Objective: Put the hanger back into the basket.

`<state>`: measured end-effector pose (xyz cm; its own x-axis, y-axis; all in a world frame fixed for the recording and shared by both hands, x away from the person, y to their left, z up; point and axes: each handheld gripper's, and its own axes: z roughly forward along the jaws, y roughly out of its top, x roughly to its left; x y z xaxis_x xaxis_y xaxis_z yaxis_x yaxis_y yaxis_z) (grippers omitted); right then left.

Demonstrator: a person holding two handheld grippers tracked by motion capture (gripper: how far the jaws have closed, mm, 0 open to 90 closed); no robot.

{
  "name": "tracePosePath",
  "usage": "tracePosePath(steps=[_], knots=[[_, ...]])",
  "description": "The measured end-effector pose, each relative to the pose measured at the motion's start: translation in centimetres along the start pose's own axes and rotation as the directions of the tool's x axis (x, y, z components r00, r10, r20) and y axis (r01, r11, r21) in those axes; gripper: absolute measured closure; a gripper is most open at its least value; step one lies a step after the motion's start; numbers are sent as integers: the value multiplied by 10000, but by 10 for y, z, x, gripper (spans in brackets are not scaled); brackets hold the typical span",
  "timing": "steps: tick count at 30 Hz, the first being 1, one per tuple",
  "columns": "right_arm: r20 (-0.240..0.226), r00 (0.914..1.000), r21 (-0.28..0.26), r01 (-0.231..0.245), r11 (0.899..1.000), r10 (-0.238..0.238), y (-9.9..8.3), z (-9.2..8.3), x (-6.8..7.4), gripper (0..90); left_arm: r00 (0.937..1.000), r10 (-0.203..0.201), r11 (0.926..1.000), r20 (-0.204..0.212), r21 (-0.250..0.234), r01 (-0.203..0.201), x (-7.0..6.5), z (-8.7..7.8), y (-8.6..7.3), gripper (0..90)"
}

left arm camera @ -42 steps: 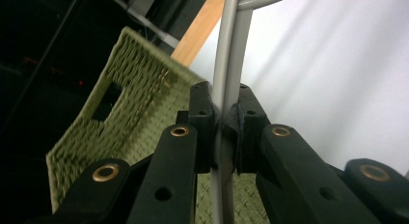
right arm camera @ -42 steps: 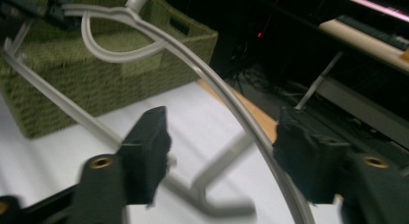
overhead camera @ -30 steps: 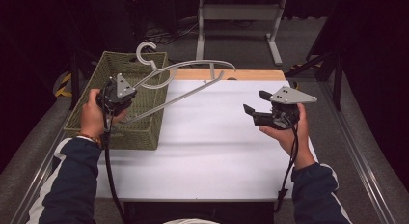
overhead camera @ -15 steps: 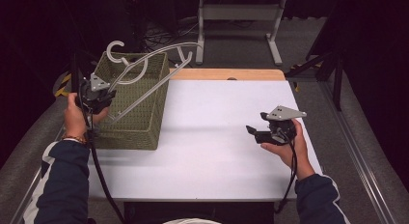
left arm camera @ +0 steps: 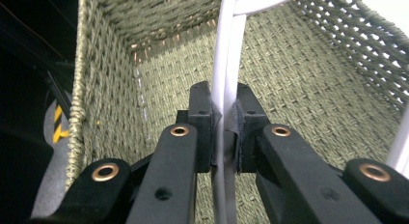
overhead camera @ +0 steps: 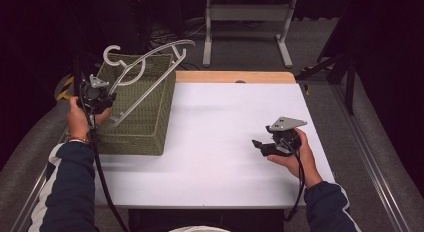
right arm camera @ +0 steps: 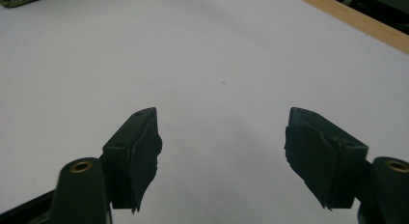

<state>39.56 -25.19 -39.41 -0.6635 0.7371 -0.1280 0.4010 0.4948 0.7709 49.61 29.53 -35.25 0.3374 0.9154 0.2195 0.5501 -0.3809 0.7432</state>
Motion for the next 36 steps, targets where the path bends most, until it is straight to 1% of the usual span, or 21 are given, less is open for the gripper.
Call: tracePosePath(steps=[2,3,7,9,11,14,15,16,17,18,19,20,21,22,25,27,28,29,31,33,36], knots=[[-73,10000,100,34,9999,-33,-1,2,0,283,9990,251,9995,-362,192,-244,1,0,2,815],[-94,9999,125,40,9999,-39,-2,3,0,283,9995,76,9998,-294,191,-70,2,2,1,815],[-169,9998,283,78,9996,-73,-4,4,0,284,9984,-7,9988,-566,490,35,8,3,-2,815],[-176,9998,336,31,9994,-25,-4,5,0,284,9985,-275,9983,-468,506,298,12,2,-4,815],[-204,9998,382,99,9992,-91,-4,6,0,284,9976,-96,9974,-684,705,145,12,3,-4,814],[-205,9997,454,126,9989,-117,-4,6,1,283,9982,38,9957,-595,922,17,12,6,-3,804],[-205,9997,460,118,9989,-109,-4,7,1,283,9975,209,9934,-668,1141,-131,10,8,-2,783],[-205,9997,460,118,9989,-109,-4,7,1,283,9975,209,9934,-668,1141,-131,10,8,-2,745],[-216,9997,463,102,9989,-92,-4,7,1,283,9963,294,9914,-810,1297,-187,8,9,-2,745],[-218,9997,470,96,9989,-85,-4,7,1,282,9936,348,9913,-1073,1297,-208,8,9,-2,703],[-218,9997,488,90,9988,-79,-5,7,1,281,9919,337,9923,-1227,1226,-186,8,9,-2,697],[-221,9997,508,97,9987,-86,-5,8,0,280,9950,147,9940,-987,1096,-38,9,8,-2,659],[-224,9997,525,111,9986,-100,-5,8,0,280,9965,142,9951,-825,986,-60,9,8,-3,632],[-228,9997,525,111,9986,-99,-5,8,0,280,9963,376,9960,-774,840,-311,8,6,-3,612],[-199,9997,490,111,9987,-101,-5,7,0,280,9963,427,9975,-741,588,-384,5,4,-3,606],[-131,9998,383,164,9991,-159,-5,6,0,280,9958,698,9974,-593,-135,-708,3,-4,-5,604],[-85,9997,309,221,9993,-218,-4,6,1,281,9971,603,9975,-456,-331,-619,3,-6,-5,603],[-99,9997,238,236,9994,-234,-4,5,1,281,9974,652,9958,-301,-630,-670,3,-9,-6,597],[-108,9995,155,282,9995,-280,-4,5,1,281,9974,665,9942,-267,-830,-685,2,-11,-6,590],[-36,9996,70,279,9996,-278,-3,4,2,280,9979,654,9858,7,-1553,-645,-2,-20,-5,577],[19,9996,9,275,9996,-275,-3,4,2,281,9966,704,9767,426,-2061,-602,-10,-27,-3,552]])
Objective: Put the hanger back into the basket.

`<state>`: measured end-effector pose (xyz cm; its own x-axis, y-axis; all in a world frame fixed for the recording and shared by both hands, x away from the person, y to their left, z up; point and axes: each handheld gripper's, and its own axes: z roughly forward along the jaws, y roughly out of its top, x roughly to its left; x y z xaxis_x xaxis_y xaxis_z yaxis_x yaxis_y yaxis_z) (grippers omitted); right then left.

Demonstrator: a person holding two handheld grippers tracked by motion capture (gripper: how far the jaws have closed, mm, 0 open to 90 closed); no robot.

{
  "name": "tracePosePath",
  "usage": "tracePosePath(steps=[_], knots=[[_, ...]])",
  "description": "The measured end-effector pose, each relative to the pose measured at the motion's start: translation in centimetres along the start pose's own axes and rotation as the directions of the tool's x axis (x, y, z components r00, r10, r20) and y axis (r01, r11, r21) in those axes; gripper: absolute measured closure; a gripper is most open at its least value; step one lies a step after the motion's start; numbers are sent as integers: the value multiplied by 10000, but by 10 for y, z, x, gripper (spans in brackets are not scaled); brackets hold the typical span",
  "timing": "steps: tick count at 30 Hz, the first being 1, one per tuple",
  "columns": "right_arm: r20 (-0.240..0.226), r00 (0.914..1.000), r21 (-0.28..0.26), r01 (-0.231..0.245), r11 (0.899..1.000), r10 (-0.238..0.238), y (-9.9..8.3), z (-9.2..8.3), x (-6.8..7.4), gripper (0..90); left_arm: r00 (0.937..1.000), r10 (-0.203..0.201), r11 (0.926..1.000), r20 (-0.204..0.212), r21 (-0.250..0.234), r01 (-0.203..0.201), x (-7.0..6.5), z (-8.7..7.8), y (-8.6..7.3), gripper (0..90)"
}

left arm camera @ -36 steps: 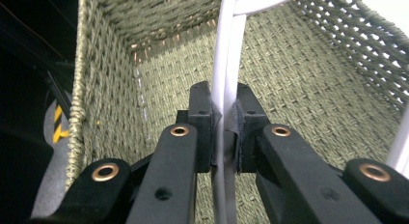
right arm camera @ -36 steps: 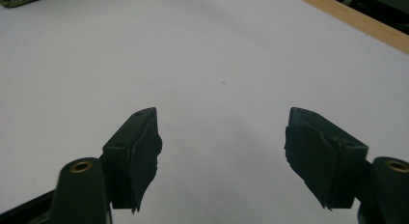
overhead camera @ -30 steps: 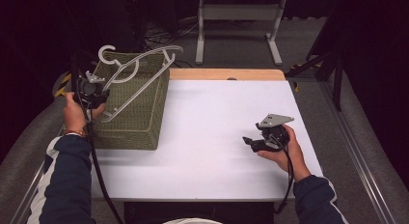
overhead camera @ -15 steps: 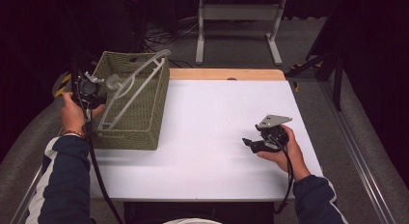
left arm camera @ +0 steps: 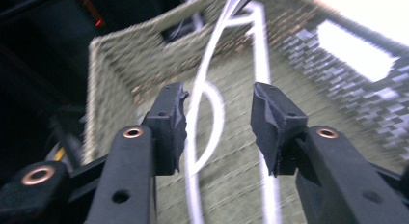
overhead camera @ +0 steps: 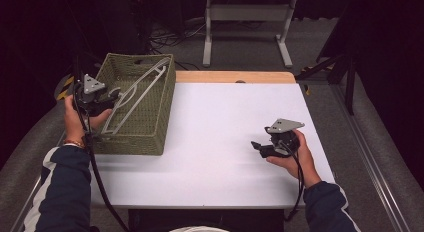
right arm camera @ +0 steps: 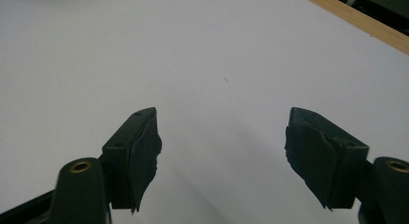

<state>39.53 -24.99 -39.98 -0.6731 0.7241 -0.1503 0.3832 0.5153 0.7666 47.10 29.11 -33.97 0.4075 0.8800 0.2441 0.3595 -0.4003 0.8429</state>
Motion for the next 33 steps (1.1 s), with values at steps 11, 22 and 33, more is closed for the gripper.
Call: tracePosePath(steps=[11,22,33], knots=[[339,9994,-588,134,9982,-114,0,-5,2,280,9895,554,9841,1337,-1750,-314,-46,-18,15,354],[552,9982,-978,305,9947,-251,0,-8,6,280,9604,1140,9665,2541,-2521,-480,-84,-31,19,171],[564,9976,-1591,481,9861,-396,-6,-13,16,263,9188,1755,9423,3536,-3306,-527,-117,-53,7,100]])
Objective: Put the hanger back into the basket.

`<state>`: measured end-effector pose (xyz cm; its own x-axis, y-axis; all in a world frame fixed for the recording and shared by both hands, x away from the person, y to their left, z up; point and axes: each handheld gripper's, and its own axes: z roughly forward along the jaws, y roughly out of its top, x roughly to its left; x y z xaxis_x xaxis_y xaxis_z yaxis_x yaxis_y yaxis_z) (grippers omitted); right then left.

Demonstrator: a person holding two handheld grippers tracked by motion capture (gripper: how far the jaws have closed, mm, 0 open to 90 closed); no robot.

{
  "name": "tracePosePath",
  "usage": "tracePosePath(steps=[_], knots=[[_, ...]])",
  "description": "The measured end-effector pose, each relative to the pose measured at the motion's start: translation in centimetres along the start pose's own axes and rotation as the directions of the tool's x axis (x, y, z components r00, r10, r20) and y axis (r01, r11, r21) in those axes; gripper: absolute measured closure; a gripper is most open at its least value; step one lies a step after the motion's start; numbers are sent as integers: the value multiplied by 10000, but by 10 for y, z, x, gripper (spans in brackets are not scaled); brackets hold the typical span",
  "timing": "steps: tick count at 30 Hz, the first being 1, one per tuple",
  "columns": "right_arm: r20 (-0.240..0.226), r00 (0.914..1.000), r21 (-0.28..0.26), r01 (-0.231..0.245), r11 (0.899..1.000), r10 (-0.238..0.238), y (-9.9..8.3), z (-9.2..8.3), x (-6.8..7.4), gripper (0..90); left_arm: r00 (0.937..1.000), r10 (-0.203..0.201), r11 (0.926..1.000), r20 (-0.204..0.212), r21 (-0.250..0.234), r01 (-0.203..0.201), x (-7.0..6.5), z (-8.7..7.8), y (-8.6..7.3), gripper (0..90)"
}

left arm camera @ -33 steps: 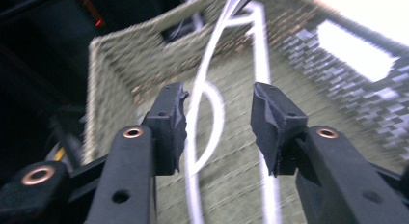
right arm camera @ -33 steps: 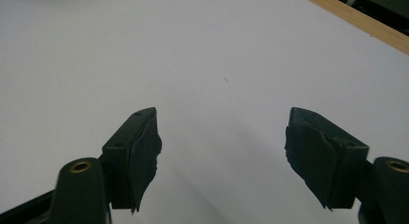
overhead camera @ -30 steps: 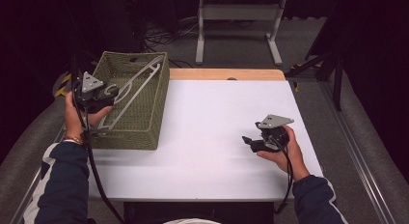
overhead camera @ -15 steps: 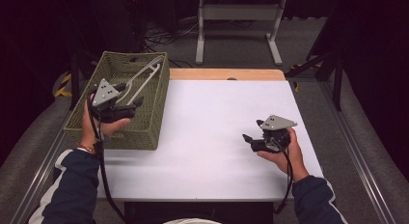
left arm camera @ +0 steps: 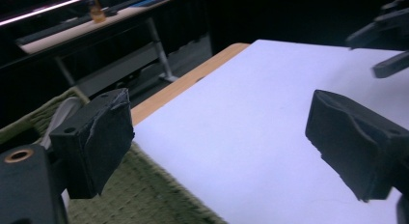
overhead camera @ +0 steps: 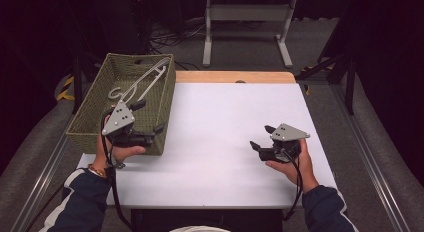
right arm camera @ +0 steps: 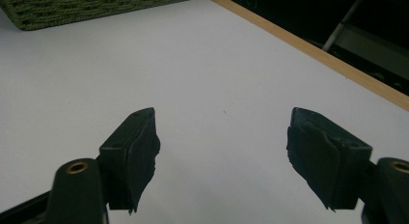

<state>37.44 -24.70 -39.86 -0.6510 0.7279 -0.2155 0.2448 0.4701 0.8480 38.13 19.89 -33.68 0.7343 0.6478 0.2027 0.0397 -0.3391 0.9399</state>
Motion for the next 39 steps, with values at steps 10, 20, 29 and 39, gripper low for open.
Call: tracePosePath(steps=[10,20,29,39], knots=[[3,9999,-349,145,9993,-145,-2,0,11,192,9960,553,9984,695,-127,-546,-37,-6,-17,75],[268,9978,-844,629,9944,-608,-12,-1,30,141,9902,887,9952,1082,320,-927,-68,-6,-43,86],[106,9974,-1197,714,9902,-707,-19,-5,49,135,9942,-9,9942,1078,1069,-107,-63,-4,-78,68],[21,9958,-1113,910,9896,-913,-27,-2,60,125,9995,-305,9887,-19,1467,305,-61,-11,-106,72]])
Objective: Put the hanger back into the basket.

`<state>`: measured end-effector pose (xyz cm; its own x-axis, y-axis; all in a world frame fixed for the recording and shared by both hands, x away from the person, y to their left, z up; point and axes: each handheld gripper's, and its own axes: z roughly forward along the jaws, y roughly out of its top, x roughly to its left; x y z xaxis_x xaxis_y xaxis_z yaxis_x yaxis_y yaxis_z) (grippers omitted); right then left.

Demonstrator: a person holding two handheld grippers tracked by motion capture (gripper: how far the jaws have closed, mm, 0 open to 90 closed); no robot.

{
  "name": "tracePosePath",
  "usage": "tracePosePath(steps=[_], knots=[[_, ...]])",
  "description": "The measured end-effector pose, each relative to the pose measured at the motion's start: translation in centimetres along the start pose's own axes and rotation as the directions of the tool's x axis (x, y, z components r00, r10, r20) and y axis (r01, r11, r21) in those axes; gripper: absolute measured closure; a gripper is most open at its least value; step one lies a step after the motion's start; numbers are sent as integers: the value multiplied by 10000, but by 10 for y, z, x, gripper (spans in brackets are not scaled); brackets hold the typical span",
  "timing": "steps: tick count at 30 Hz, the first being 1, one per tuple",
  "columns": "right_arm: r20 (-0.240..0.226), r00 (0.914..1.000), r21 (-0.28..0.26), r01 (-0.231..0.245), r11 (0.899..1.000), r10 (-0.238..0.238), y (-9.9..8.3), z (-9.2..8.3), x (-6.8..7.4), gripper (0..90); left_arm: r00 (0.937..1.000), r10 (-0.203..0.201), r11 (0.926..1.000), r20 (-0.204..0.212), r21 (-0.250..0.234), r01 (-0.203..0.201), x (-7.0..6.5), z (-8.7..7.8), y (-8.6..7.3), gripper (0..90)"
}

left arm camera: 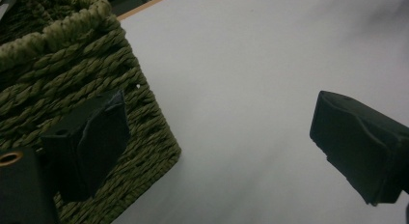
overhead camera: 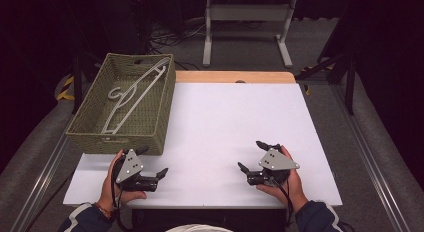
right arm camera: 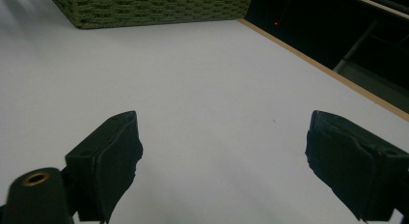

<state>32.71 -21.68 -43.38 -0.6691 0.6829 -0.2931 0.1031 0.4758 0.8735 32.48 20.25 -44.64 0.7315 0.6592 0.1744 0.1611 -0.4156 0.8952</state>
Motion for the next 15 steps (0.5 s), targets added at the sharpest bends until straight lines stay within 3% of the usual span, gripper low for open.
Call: tracePosePath(steps=[15], knots=[[107,9997,-32,214,9998,-214,0,3,9,122,9999,-94,9993,69,-374,97,6,-11,-1,56]])
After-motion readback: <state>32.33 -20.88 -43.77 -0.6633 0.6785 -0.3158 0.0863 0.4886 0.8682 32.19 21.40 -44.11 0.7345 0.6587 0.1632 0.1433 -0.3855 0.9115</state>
